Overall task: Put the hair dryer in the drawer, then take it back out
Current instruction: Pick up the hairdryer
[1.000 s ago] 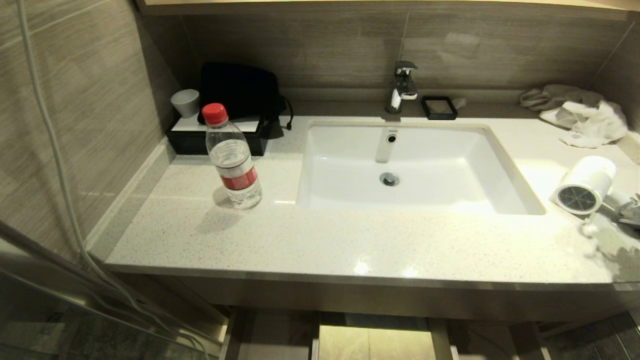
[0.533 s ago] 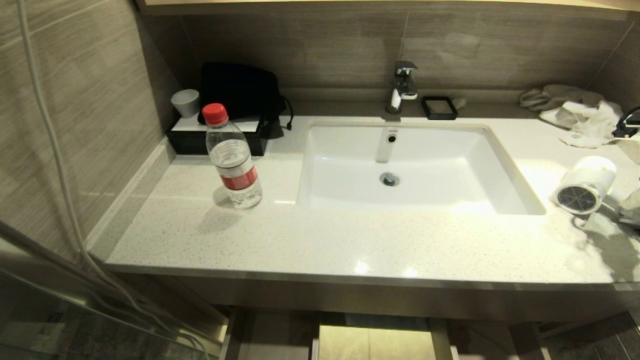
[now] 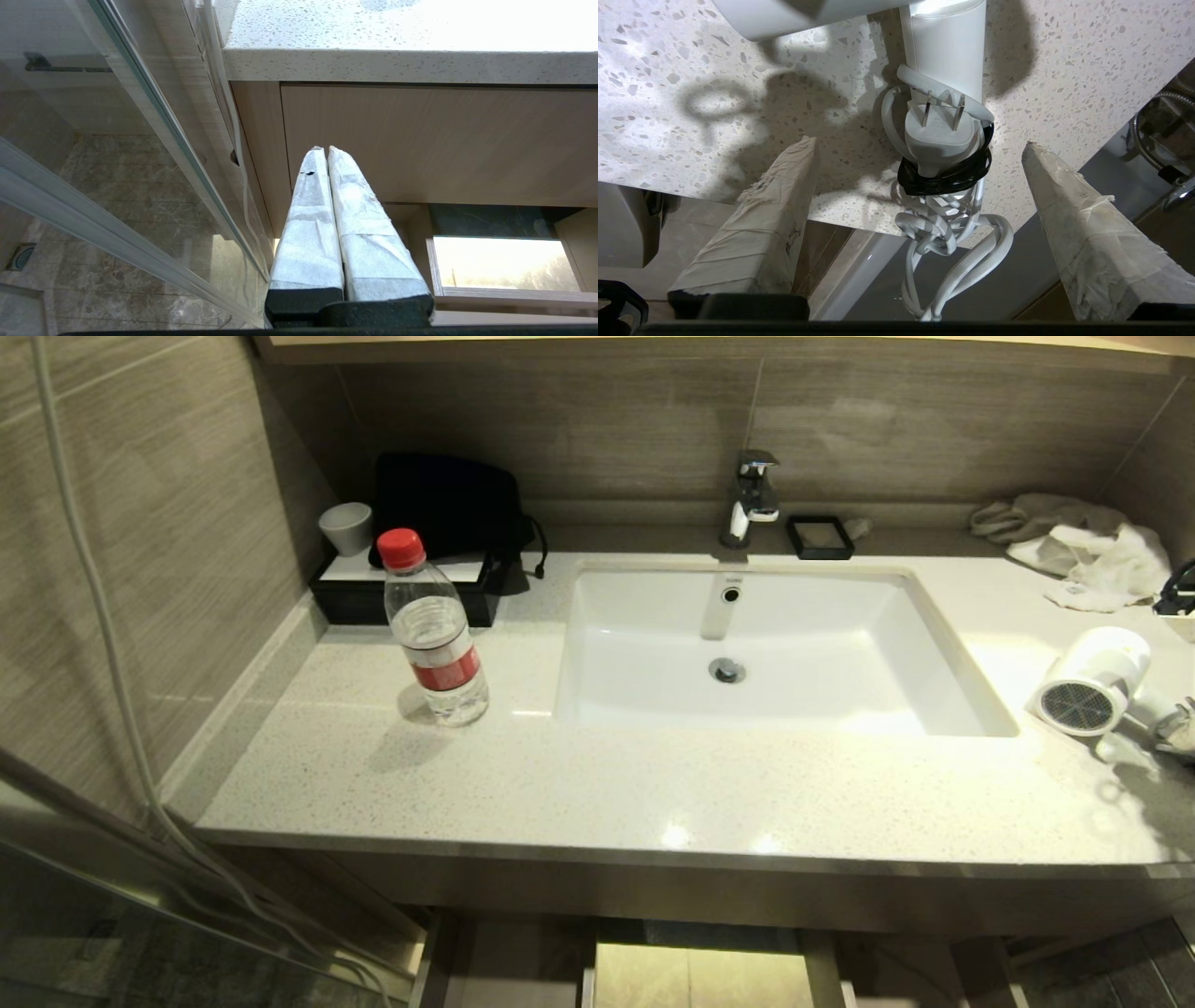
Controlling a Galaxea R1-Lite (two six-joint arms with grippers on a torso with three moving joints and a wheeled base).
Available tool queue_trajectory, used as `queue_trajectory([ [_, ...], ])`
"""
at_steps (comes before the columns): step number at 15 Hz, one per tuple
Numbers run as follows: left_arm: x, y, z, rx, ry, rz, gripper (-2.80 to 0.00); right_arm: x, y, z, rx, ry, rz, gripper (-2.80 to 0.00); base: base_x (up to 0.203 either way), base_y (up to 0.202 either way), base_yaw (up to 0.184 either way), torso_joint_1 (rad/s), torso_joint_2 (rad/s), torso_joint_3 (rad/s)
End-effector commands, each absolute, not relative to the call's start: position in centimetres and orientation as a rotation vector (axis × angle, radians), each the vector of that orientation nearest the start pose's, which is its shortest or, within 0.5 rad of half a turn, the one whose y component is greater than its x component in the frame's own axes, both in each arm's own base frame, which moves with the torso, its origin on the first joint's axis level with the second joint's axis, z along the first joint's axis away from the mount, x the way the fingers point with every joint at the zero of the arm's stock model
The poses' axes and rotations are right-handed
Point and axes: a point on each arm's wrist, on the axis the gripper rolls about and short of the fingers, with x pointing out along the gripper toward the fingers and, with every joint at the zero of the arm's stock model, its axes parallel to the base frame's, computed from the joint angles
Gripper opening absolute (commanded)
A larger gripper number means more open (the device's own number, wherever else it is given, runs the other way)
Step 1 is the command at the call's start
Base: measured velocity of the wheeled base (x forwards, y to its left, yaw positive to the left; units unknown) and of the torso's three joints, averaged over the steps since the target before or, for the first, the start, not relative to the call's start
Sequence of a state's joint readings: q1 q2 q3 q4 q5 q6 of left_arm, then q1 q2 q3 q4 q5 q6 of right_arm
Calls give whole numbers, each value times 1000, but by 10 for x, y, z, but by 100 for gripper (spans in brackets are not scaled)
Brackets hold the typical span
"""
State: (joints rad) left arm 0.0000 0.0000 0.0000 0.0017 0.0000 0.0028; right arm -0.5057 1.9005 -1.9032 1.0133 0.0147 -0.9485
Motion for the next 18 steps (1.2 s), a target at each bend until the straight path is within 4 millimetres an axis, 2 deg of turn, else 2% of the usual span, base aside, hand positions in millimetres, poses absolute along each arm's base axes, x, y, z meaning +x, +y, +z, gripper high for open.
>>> queue_trajectory([
  [1, -23, 0, 75, 3, 2, 0, -280, 291, -166, 263, -570, 1115, 69, 0, 0, 0, 0, 0, 0, 0],
  [7, -23, 0, 75, 3, 2, 0, -280, 309, -176, 245, -527, 1081, 149, 0, 0, 0, 0, 0, 0, 0],
  [13, -23, 0, 75, 3, 2, 0, -280, 320, -193, 232, -586, 1038, 176, 0, 0, 0, 0, 0, 0, 0],
  [14, -23, 0, 75, 3, 2, 0, -280, 321, -194, 231, -587, 1037, 175, -280, 0, 0, 0, 0, 0, 0],
  [18, -23, 0, 75, 3, 2, 0, -280, 323, -195, 224, -577, 1062, 187, -280, 0, 0, 0, 0, 0, 0],
])
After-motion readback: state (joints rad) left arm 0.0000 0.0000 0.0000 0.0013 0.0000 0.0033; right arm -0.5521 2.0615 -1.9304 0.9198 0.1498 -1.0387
